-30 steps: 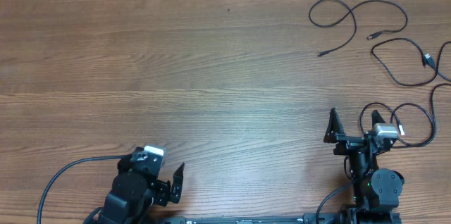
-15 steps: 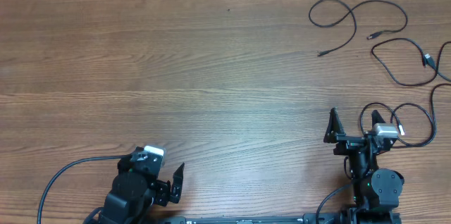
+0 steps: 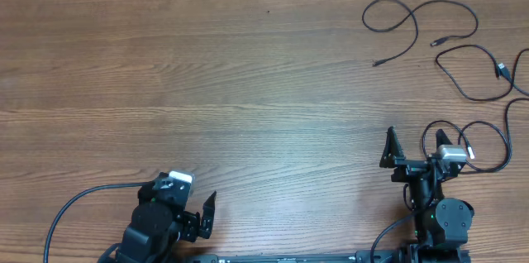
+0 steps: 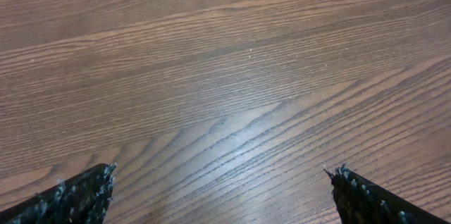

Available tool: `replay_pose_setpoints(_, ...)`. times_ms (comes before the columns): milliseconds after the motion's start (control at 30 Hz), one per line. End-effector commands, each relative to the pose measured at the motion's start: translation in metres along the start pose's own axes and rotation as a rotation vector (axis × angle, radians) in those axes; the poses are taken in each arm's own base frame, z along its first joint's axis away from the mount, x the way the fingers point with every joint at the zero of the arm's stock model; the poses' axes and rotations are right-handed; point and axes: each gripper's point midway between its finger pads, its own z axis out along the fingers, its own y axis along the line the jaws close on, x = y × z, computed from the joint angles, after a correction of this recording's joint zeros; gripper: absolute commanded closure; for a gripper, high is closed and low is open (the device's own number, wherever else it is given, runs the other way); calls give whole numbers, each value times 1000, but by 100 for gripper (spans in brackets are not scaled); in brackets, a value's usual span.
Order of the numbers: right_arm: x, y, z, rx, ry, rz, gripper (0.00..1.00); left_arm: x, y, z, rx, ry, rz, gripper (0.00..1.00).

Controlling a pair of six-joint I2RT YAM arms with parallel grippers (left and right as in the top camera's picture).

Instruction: Untangle cables

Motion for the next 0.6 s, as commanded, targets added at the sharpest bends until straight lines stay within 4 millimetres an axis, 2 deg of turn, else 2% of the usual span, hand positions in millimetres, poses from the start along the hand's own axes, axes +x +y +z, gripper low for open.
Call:
replay_pose_setpoints(0,1,1,0,-7,-5,-4,0,1,0,1,3,0,-16,0)
replay_pose_setpoints(367,1,1,0,-7,-5,-4,0,2,1,1,-3,7,-18,0)
replay_pose_setpoints(567,2,1,0,-7,-5,-4,0,-2,17,1,-76,-14,-83,0)
